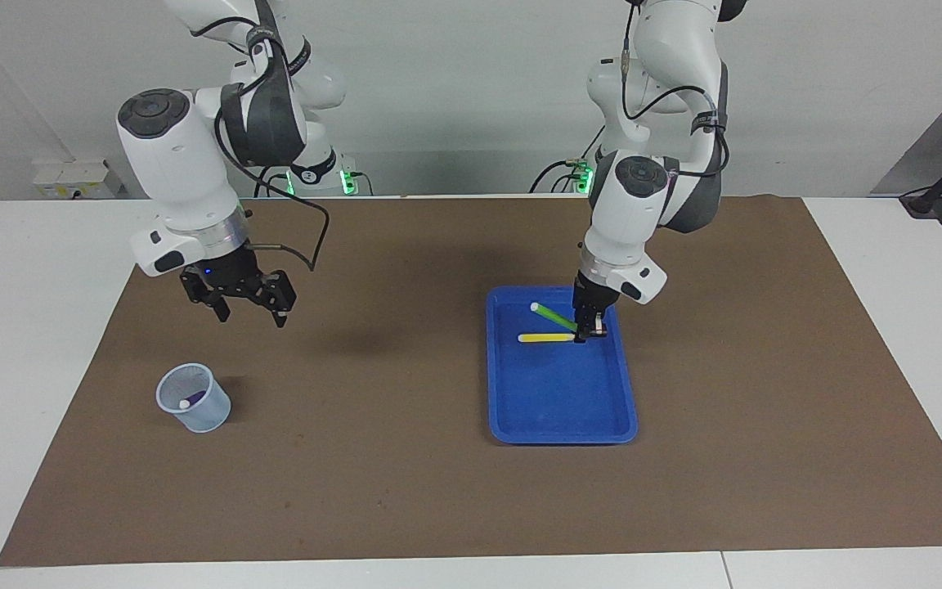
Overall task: Right arm passes pens to left for tray arrangement
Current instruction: 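Lower the green pen into the tray while the right gripper reaches the cup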
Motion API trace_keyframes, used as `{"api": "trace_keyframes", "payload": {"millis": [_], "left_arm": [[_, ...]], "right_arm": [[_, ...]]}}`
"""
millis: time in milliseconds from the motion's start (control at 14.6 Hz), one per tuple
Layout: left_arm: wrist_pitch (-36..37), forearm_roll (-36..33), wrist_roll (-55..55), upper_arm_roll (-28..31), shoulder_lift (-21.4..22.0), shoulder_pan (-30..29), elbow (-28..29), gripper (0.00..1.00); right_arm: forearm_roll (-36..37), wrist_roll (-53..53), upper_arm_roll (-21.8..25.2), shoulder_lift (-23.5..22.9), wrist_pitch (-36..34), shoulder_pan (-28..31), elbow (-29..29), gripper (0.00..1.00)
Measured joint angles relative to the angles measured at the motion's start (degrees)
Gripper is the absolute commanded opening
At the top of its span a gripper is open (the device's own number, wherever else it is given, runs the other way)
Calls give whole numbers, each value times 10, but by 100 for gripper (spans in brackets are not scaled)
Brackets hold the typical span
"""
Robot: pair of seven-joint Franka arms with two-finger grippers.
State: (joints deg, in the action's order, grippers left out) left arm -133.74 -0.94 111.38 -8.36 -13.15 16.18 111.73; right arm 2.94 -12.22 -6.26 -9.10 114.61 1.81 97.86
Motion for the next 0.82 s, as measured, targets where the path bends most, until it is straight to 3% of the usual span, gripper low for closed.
{"api": "trace_keyframes", "payload": {"millis": [615, 820], "left_arm": [[-53, -32, 0, 1, -52, -16, 0, 0], [-53, -47, 0, 4, -56, -19, 0, 0]], "right_arm": [[0, 195, 100, -67, 143, -14, 10, 87], [-9, 241, 116, -90, 200, -10, 18, 79]]}}
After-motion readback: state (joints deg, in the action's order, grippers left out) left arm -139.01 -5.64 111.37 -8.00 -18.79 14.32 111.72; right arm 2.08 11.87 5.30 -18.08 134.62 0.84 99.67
